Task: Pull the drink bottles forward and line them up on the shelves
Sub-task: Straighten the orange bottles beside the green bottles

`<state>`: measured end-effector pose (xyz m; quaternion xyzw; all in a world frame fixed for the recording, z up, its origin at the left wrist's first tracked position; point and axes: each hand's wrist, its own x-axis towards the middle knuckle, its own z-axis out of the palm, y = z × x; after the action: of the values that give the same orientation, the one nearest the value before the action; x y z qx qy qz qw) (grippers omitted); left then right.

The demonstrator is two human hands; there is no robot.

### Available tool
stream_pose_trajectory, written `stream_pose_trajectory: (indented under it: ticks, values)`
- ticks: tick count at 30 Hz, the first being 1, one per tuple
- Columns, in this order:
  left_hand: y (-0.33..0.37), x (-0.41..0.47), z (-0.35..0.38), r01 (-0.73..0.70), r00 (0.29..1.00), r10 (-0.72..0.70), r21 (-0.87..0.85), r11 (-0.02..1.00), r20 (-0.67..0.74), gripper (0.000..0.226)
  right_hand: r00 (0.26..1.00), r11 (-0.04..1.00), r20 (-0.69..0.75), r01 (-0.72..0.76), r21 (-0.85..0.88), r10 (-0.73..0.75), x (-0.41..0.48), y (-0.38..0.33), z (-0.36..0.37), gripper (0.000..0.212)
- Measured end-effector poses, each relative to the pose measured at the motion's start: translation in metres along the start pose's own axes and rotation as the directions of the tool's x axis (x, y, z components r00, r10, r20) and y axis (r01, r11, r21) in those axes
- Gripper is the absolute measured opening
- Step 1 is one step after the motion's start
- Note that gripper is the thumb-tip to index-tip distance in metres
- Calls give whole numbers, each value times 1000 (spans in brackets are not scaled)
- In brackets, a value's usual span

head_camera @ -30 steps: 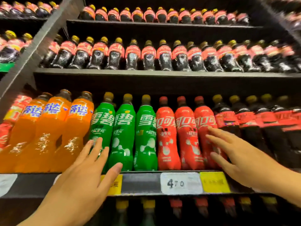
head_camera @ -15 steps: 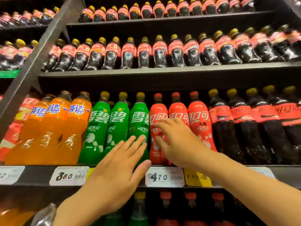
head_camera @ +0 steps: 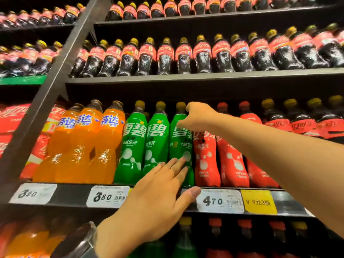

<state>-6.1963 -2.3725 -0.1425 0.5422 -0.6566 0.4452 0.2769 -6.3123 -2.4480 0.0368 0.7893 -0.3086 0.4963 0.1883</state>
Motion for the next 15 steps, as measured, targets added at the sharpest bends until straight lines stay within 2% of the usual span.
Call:
stream_pose_trajectory:
  ticks: [5, 9, 15]
  values:
    - [-5, 2, 3, -24, 1000, 24, -11, 1000, 2, 85, 996, 996, -6, -87, 34, 87, 2, -5, 5, 40]
    - [-7, 1, 5, -62, 998, 63, 40, 997, -23, 89, 988, 988, -75, -132, 82, 138, 0, -7, 9, 34]
    - [-11, -2, 1, -68, 995, 70, 19, 997, -77, 92, 982, 984, -78, -170, 60, 175, -5, -13, 9, 39]
